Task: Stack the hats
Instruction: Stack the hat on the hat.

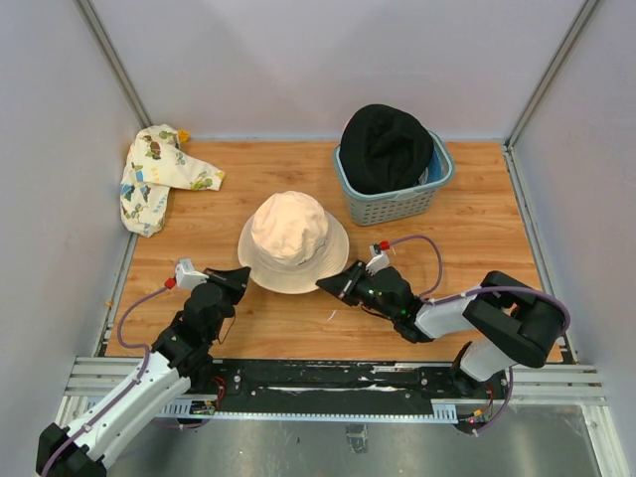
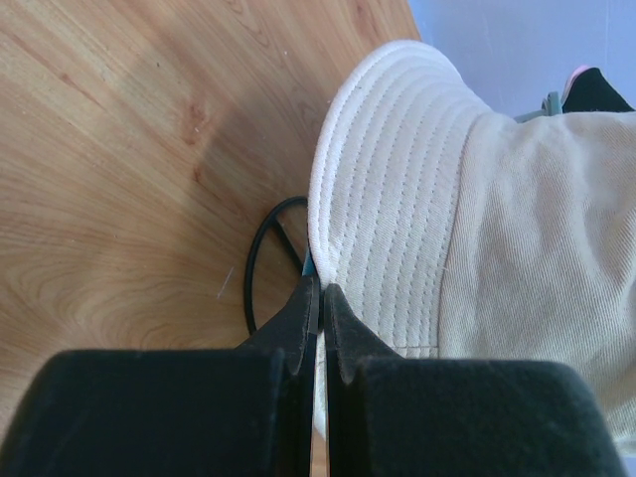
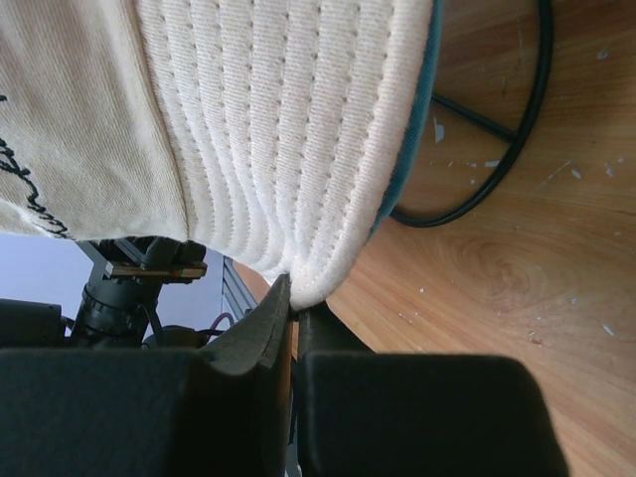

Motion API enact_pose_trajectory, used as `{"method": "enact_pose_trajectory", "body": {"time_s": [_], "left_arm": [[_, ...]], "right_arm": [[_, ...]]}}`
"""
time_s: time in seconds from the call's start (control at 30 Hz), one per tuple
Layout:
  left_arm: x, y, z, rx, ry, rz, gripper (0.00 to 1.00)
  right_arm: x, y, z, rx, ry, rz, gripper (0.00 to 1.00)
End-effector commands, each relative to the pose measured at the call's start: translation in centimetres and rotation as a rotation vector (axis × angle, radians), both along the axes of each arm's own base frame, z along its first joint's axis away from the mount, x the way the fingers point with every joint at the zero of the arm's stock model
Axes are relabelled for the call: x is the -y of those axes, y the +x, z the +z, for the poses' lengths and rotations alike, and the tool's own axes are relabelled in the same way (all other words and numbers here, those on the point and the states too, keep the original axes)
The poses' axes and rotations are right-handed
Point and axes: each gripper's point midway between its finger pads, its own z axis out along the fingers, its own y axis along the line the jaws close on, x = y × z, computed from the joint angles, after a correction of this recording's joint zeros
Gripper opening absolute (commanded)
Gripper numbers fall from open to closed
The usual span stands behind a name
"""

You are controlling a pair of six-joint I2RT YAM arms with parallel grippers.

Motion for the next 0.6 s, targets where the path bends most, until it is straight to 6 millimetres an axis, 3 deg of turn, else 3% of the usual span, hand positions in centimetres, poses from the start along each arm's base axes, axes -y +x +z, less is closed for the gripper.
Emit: {"method": "enact_pose_trajectory", "body": {"time_s": [0.0,0.37,0.43,0.57], "left_arm": [[-1.2,-0.2,-1.3,-0.037,0.043,0.046,0.01],[-1.2,-0.2,-1.6,-0.053,0.056,0.047,0.01],[-1.3,-0.2,-1.3,-0.048,0.054,0.050,0.06],[-1.4,-0.2,-0.5,-0.037,0.052,0.057,0.32]], "right_arm": [[1.1,0.3,-1.9,-0.034,-0.052,-0.020,0.01],[1.3,0.4,-2.1,-0.028,-0.053,-0.018,0.02],[1.5,0.4,-1.7,-0.013,-0.052,-0.020,0.13],[2.2,0.4,-0.4,0.029,-0.078,-0.030,0.39]]}}
